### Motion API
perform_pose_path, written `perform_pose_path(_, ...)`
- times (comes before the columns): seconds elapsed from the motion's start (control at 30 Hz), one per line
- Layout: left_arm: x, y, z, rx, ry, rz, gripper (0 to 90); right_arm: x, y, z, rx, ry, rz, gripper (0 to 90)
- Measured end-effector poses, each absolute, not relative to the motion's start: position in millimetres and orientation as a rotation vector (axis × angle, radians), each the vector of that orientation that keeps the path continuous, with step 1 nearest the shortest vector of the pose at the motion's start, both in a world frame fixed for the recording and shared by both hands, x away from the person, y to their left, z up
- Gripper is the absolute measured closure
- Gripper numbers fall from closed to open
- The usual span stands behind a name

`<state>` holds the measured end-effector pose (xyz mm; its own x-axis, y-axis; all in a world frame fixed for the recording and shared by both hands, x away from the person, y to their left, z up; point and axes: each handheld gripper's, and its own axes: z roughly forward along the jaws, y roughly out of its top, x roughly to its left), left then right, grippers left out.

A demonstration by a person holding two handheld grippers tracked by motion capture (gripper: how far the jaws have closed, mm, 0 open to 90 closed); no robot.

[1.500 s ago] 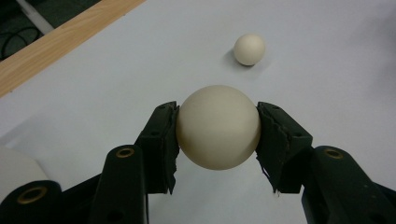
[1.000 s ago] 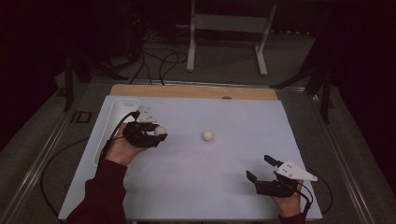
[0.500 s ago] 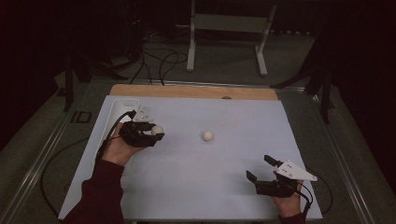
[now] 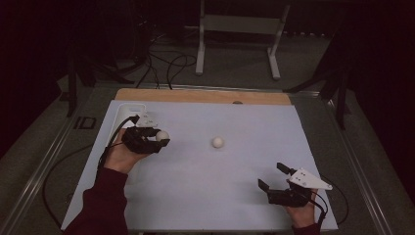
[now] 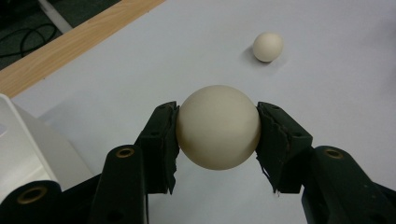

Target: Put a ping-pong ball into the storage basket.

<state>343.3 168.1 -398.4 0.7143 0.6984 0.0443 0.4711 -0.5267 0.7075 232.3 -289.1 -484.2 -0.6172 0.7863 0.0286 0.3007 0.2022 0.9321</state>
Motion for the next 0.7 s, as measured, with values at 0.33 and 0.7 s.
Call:
perform_pose_path(0.33,343,174,-397,2.220,0.893,0.432,51.1,233,-289,-484,1.007,2.026,1.403,7.8)
perform_pose_path(0.7,342,181,-396,2.216,0.907,0.439,51.1,233,-289,-484,1.006,2.026,1.404,7.8)
